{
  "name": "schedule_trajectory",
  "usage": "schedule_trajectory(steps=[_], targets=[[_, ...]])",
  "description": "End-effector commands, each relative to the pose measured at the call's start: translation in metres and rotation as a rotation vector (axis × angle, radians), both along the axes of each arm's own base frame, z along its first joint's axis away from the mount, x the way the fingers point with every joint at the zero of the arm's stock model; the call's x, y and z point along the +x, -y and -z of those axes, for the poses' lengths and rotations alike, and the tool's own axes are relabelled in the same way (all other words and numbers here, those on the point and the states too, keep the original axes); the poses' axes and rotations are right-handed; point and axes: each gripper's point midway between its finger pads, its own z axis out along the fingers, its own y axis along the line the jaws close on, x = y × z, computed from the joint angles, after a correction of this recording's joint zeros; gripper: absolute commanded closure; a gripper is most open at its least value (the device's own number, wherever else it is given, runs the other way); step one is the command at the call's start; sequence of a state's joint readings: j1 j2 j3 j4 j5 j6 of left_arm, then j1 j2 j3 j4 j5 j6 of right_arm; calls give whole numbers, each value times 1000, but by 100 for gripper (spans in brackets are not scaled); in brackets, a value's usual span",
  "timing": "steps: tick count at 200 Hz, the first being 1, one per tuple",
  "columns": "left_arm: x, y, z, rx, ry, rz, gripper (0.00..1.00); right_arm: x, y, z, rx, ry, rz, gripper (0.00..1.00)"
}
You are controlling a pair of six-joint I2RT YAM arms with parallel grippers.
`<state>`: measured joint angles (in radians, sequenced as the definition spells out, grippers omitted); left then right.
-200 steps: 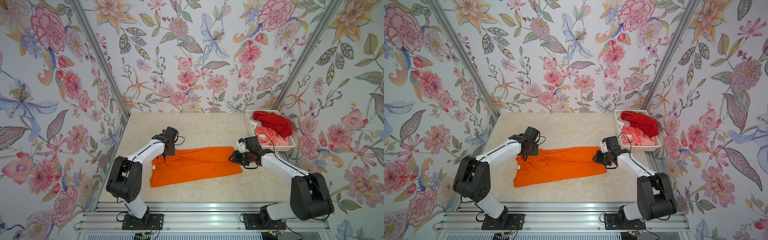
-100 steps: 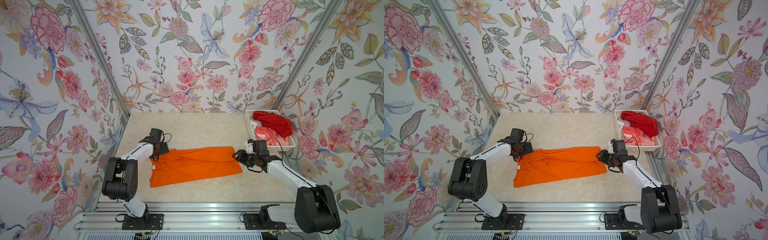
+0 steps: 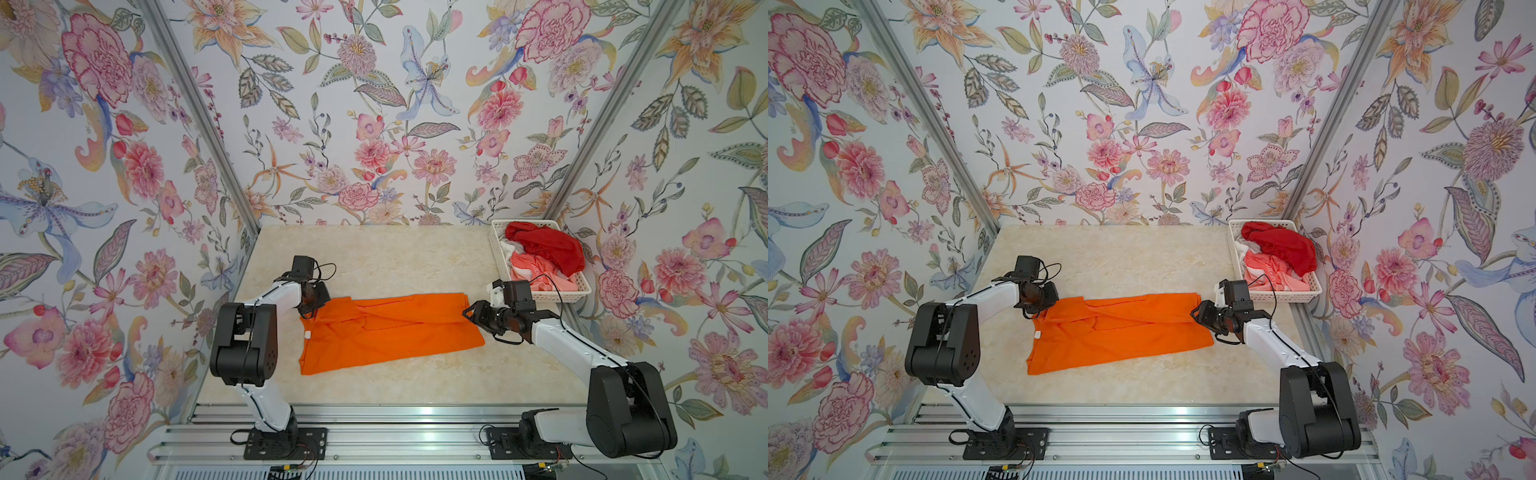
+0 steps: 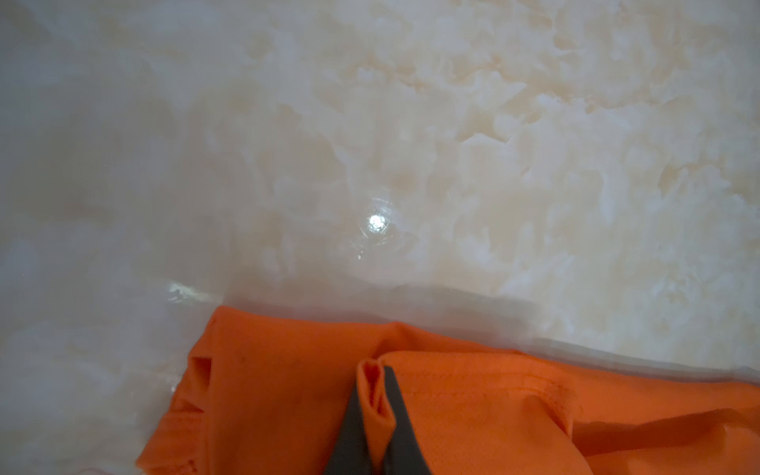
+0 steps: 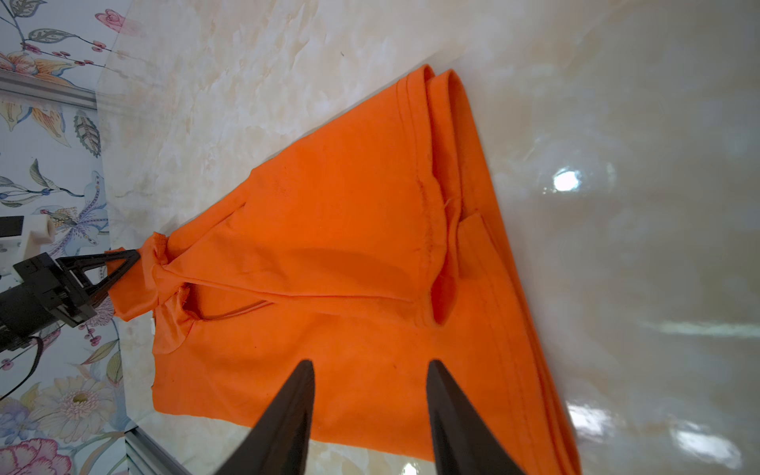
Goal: Fold and stack t-shirts
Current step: Flatten out the T-shirt at the center of the board.
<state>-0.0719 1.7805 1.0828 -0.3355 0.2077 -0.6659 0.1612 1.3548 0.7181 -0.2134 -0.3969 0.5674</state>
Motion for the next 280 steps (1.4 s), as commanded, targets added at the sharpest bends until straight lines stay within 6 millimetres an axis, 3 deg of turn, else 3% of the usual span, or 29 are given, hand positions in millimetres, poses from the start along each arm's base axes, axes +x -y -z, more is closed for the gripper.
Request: schedule_trajectory(steps=[1,23,52,79,142,166,245,280], targets=[[10,7,-5,-22,29,38,100,2,-3,2,28,-16,7,52],[14,12,-22,-11,89,87,100,2,-4,9,51,-48,21,39],[17,15,-49,9,166,135,100,5,-13,20,105,-108,21,40],[17,18,-60,7,196,160,100,6,-14,31,120,-150,40,49],[12,29,-62,26,207,220,100,22,-5,33,45,-129,62,57],[12,31,-63,30,210,231,100,27,-3,37,22,-139,63,65],[10,37,-67,46,226,257,100,19,17,60,-89,-215,157,67],[11,39,-61,59,211,266,100,18,3,69,-92,-234,169,88]])
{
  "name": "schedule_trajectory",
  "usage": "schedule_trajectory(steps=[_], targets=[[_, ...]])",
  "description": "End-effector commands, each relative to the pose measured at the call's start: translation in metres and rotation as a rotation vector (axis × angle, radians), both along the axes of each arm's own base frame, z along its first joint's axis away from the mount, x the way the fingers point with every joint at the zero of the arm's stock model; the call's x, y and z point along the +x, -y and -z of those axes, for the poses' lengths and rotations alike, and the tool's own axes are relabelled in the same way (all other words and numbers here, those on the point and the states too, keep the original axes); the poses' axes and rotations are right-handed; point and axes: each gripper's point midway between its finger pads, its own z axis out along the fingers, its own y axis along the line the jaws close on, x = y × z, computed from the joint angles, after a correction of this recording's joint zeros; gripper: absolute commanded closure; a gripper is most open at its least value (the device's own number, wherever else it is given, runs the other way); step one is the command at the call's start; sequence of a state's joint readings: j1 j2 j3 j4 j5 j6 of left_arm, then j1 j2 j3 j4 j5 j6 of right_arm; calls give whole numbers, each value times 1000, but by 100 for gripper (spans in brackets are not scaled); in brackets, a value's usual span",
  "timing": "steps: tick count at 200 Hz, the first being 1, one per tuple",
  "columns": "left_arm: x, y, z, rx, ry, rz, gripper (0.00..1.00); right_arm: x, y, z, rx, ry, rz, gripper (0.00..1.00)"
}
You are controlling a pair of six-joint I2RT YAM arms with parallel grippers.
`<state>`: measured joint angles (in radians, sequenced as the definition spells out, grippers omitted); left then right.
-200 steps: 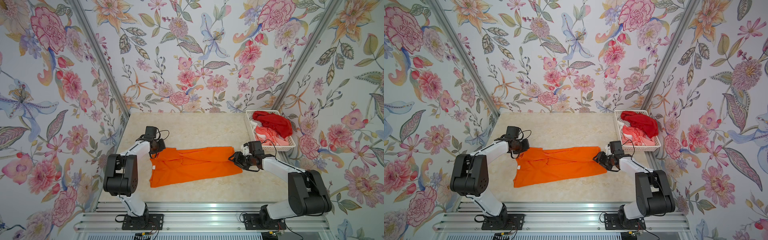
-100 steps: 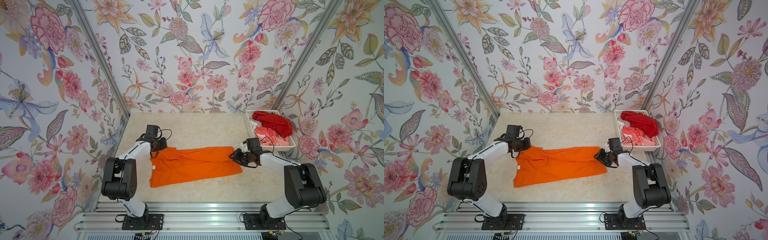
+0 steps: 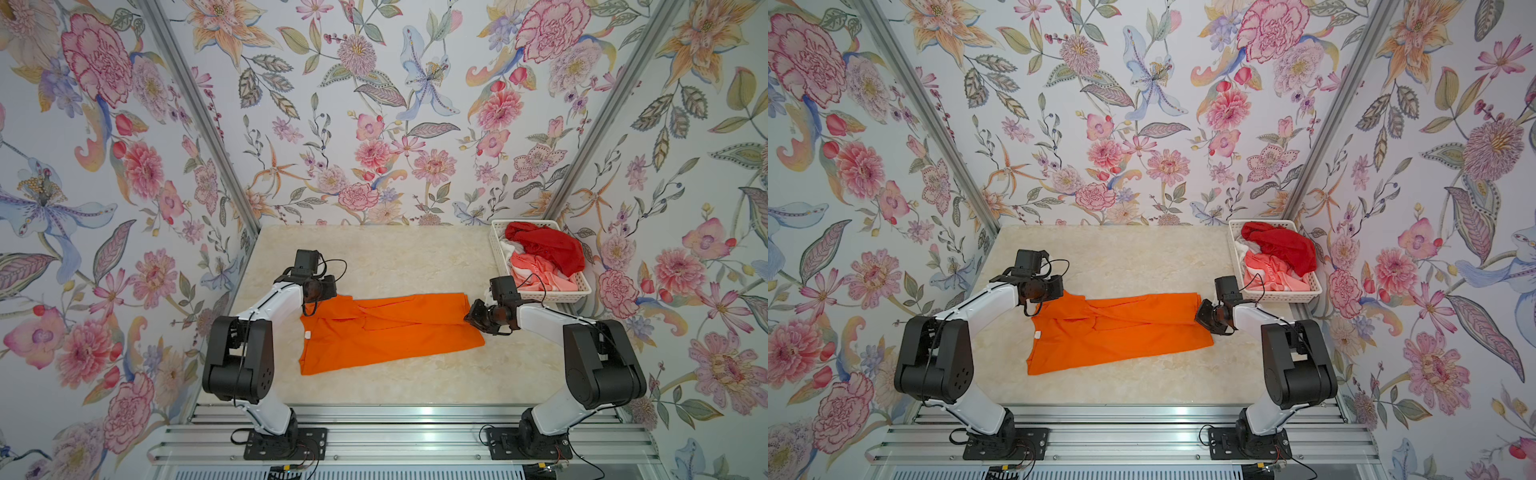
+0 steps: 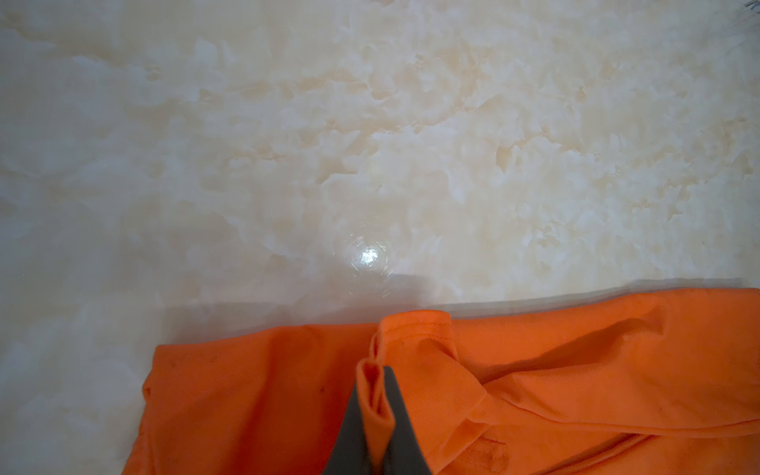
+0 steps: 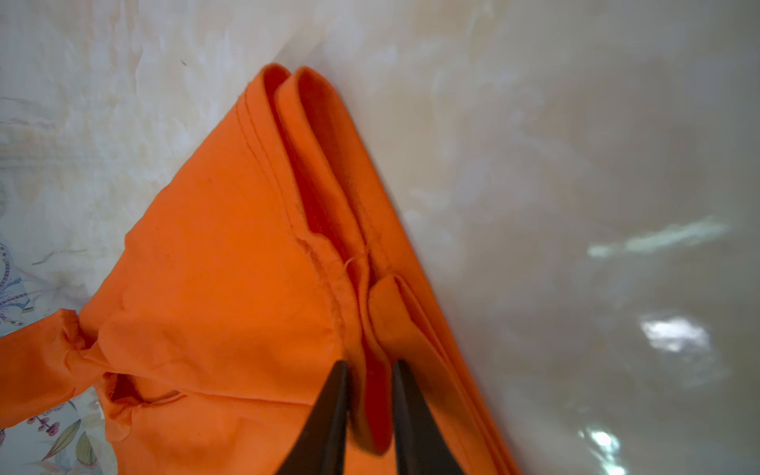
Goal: Fold and stack t-shirts
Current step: Flatten out the T-shirt at the center of the board.
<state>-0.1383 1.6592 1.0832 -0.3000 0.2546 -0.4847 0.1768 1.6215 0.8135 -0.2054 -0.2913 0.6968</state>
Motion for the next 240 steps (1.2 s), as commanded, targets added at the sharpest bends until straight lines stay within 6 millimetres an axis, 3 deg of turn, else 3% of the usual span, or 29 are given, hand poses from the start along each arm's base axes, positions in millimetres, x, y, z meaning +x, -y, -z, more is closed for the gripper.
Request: schedule_trajectory(steps=[1,46,56,97,139,213,240], targets=[[4,2,-7,25,29,19,100,-4,-6,12,-32,-39,24,88],[6,4,-2,30,20,30,100,-7,-17,15,-21,-44,41,89],[7,4,-3,32,22,30,100,-7,-14,12,-33,-33,50,98],[12,-4,-15,81,64,18,100,3,-2,-25,-94,74,66,100],[35,-10,-41,166,147,26,100,36,-2,-55,-94,151,26,100],[71,-17,-53,265,200,24,100,103,-14,-34,-42,139,-25,100],[80,-22,-57,299,216,5,100,126,-18,-39,-17,174,-42,100]])
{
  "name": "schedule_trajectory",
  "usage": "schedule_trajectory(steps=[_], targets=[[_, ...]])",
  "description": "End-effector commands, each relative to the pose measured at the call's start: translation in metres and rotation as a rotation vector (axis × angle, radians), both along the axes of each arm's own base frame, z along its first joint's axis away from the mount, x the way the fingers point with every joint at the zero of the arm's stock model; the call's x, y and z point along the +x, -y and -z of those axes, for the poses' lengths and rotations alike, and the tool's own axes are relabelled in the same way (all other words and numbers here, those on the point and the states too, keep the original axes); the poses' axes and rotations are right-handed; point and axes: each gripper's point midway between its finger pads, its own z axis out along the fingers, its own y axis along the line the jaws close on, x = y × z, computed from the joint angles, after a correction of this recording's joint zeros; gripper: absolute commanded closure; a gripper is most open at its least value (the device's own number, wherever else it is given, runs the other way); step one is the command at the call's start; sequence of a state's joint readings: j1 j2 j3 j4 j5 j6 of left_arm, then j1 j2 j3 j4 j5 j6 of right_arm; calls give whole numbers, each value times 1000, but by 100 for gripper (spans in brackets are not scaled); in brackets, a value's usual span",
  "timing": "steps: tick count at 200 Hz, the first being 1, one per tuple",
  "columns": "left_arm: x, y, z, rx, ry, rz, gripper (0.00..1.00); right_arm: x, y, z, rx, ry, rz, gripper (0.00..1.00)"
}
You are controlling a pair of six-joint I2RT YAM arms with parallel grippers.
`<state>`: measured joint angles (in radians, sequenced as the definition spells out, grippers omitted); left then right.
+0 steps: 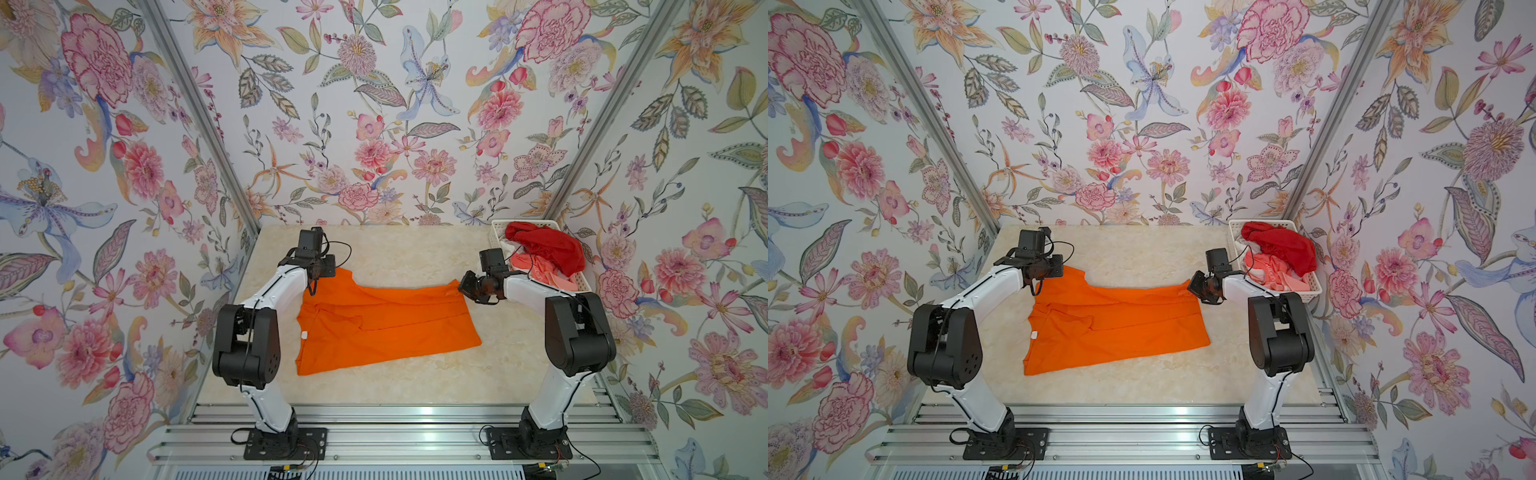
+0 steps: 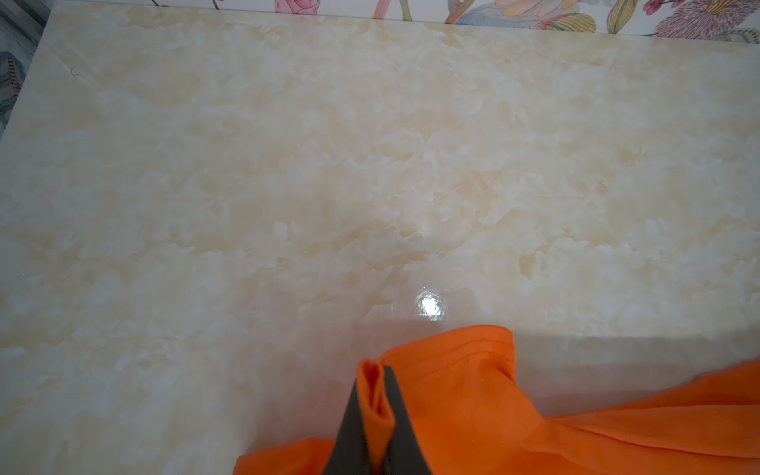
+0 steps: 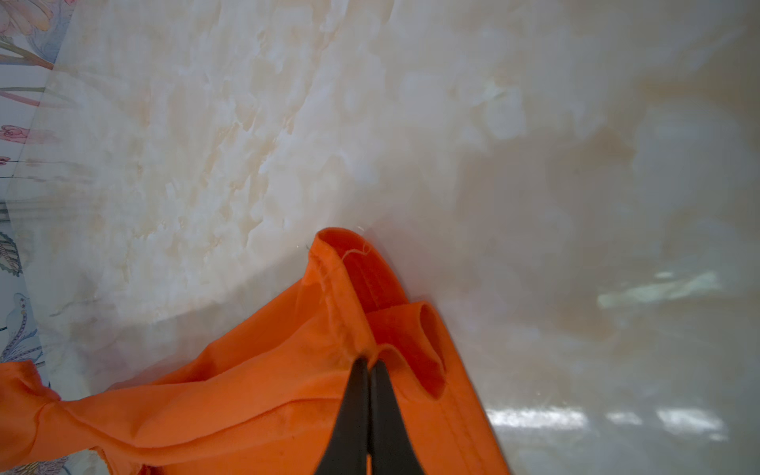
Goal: Fold and stack t-shirts
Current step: Flatten out the T-shirt at the center of the board.
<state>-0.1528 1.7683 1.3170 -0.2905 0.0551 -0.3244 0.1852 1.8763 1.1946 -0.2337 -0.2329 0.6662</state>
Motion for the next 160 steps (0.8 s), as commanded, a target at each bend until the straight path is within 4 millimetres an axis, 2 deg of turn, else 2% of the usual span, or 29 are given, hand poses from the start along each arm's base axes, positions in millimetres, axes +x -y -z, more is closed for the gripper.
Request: schedule_trajectory(steps=[1,43,82,85,94,99,106,112,117,120,128,160], targets=[[13,-4,-12,66,40,-10,100,24,-6,-14,26,59,-42,100],[28,-5,-15,85,66,-20,100,59,-14,-31,59,112,-81,100],[55,-6,-13,109,90,-46,100,96,-19,-35,118,173,-108,100],[58,-7,-12,115,91,-54,100,100,-19,-35,124,178,-106,97],[66,-8,-11,129,97,-65,100,112,-19,-32,142,187,-100,76],[72,-10,-11,139,102,-76,89,119,-21,-31,154,197,-100,65],[78,-11,-11,151,109,-89,66,128,-21,-31,168,209,-97,58],[83,-12,-10,159,111,-94,44,135,-21,-29,178,213,-96,56],[86,-12,-9,162,113,-101,16,140,-23,-30,187,224,-101,55],[87,-12,-9,166,115,-109,4,142,-23,-31,190,230,-101,54],[91,-13,-10,172,122,-118,2,148,-24,-35,193,252,-105,51],[104,-14,-14,191,140,-122,2,156,-23,-62,168,303,-130,50]])
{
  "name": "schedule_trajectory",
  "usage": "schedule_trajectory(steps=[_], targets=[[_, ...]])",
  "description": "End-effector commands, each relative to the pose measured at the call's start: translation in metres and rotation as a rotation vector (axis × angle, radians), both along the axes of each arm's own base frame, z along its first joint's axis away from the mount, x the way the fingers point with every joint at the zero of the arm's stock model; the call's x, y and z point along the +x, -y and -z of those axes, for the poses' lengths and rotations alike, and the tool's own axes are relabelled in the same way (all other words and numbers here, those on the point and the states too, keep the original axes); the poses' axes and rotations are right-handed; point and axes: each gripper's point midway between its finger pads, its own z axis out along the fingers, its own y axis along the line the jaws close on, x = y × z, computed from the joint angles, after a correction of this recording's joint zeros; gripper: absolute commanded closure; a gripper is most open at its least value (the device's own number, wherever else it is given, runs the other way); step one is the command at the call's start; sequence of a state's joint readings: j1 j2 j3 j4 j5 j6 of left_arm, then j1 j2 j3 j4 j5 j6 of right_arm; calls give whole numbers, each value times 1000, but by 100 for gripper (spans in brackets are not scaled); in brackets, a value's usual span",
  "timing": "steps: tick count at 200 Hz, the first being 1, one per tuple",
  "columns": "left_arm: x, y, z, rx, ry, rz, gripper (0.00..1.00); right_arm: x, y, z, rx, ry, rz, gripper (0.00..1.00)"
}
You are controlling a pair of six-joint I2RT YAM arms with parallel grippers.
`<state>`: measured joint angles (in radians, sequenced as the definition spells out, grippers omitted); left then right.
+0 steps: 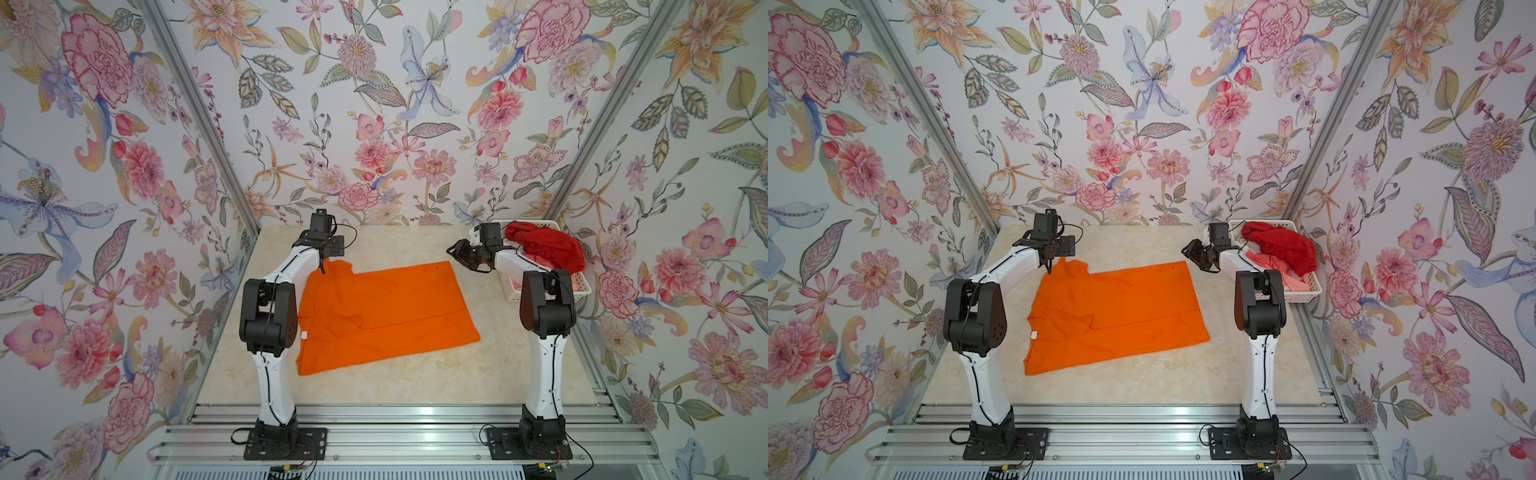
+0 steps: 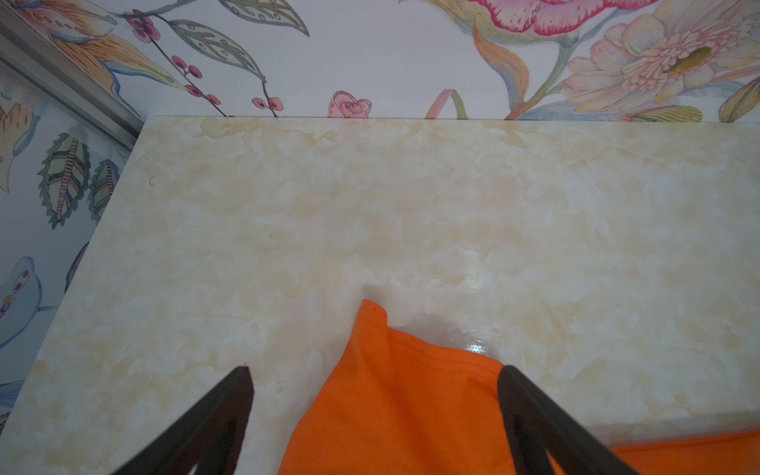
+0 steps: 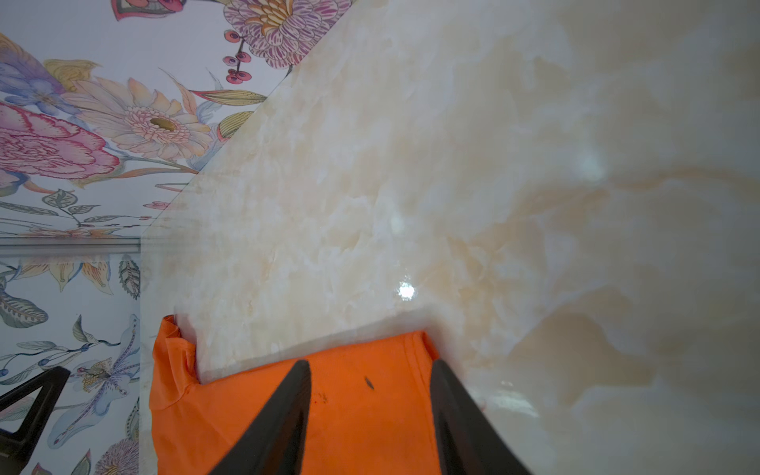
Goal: Fold and stack t-shirts
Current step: Flatten out the T-shirt at the center of the board.
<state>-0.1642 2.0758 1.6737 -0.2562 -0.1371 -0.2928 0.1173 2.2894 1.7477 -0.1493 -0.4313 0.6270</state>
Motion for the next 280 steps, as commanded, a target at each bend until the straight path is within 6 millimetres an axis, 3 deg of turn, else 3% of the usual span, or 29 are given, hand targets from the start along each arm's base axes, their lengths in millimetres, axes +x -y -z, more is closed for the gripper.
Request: schedule_trajectory(steps=[1,28,54,97,148,187,233,280], targets=[[11,-3,-12,50,36,-20,2,12,-5,-41,0,93,-38,50],[-1,-4,-18,20,-3,-19,2,-7,-4,-61,-203,64,-124,50],[-15,8,-4,-93,-109,45,2,-18,-1,-55,-356,1,-216,49],[-5,-3,40,-428,-251,50,2,-9,10,-21,-242,-126,-239,49],[-25,-5,86,-480,-425,89,3,-20,15,5,-132,-186,-322,49],[-46,-10,106,-511,-495,81,8,-25,12,15,-59,-185,-387,49],[-68,-19,128,-494,-559,43,13,-26,9,47,-23,-244,-414,49],[-63,-32,135,-458,-556,-3,13,-22,0,67,-16,-256,-420,50]])
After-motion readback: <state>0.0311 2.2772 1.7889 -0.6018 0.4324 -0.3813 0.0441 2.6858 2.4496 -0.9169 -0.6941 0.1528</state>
